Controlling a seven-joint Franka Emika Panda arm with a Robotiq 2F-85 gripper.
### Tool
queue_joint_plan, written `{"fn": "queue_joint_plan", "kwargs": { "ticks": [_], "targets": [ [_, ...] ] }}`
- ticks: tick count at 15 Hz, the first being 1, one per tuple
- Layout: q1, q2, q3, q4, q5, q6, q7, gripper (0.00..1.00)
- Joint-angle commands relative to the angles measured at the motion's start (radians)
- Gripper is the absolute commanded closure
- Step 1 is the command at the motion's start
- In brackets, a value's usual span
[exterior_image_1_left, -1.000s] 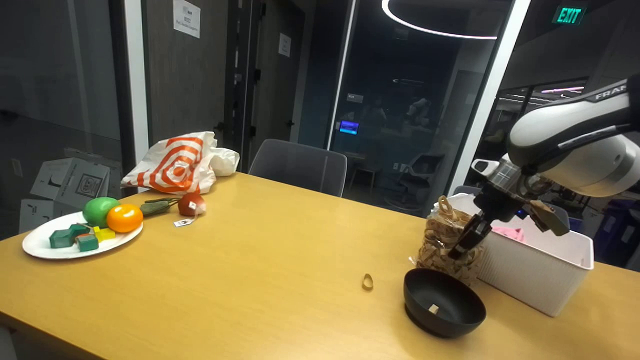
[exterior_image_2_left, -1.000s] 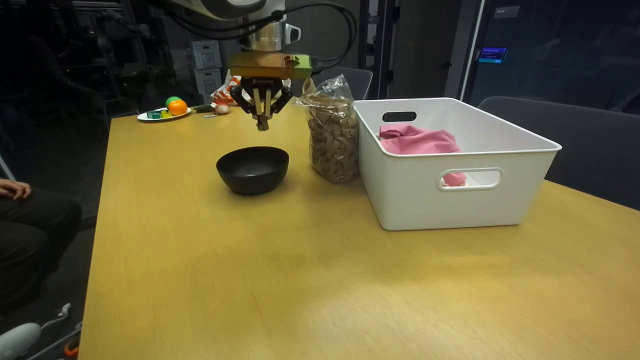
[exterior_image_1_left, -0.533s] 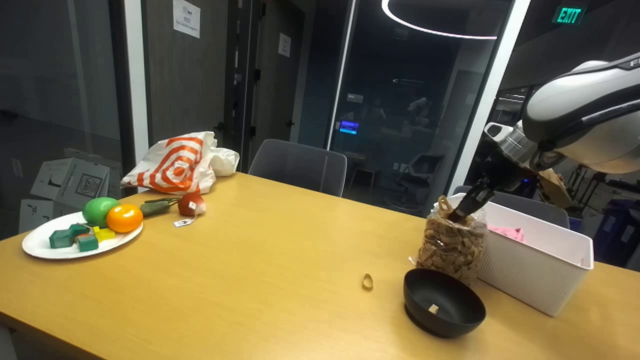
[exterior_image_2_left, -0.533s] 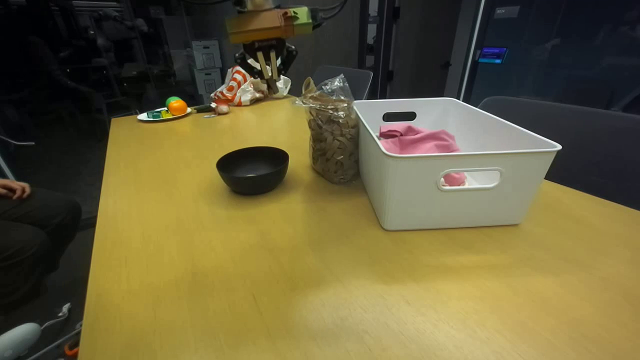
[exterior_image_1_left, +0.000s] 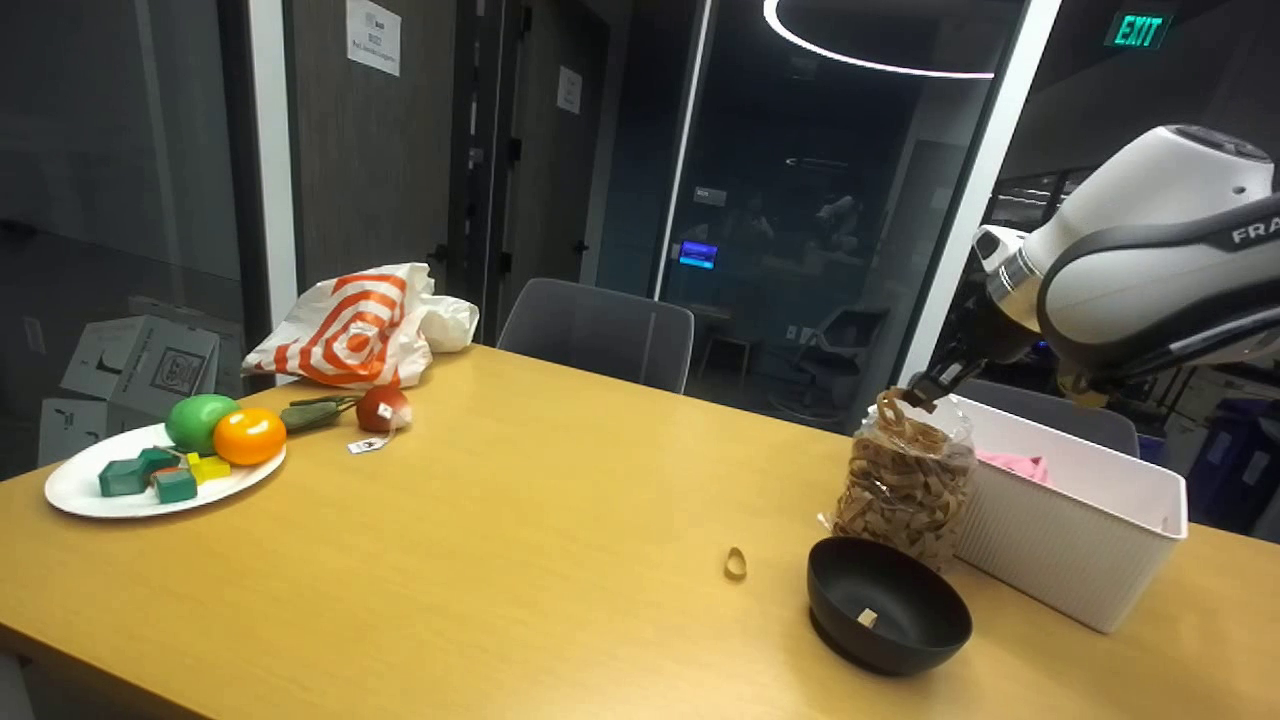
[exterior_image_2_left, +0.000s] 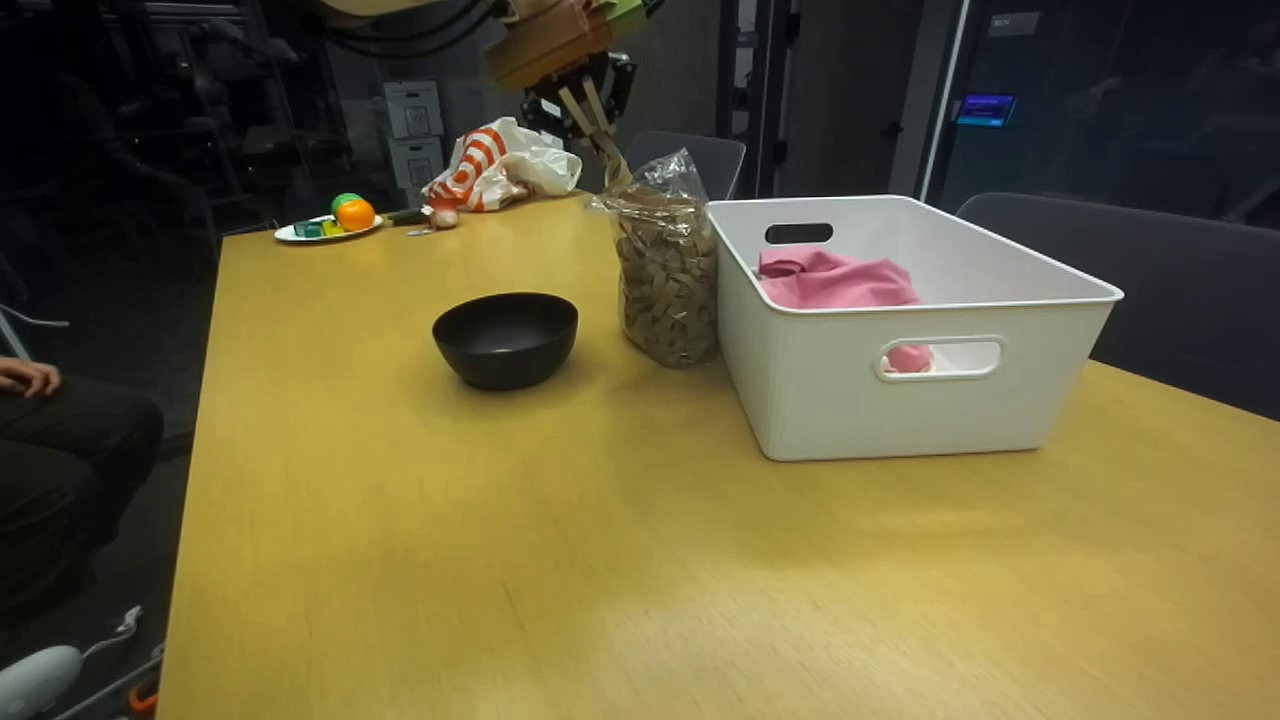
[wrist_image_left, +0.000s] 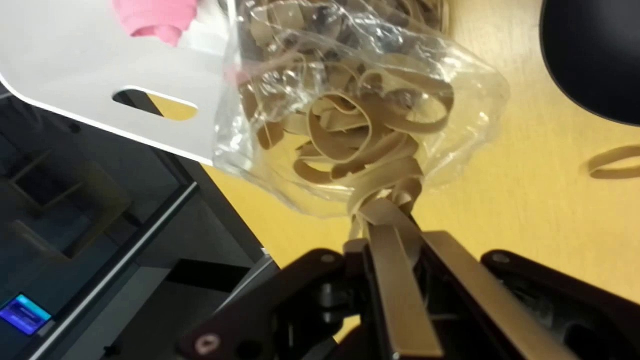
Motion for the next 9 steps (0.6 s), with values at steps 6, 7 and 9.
{"fn": "queue_joint_plan", "kwargs": {
  "ticks": [6,7,9],
  "targets": [
    [-0.004,0.041,-0.065,0.04,-0.294,0.022,0.283,0.54],
    [-0.004,0.041,-0.064,0.041,-0.291,0.019,0.288,0.48],
    [-0.004,0.039,-0.065,0.04,-0.294,0.023,0.303,0.32]
  ]
}}
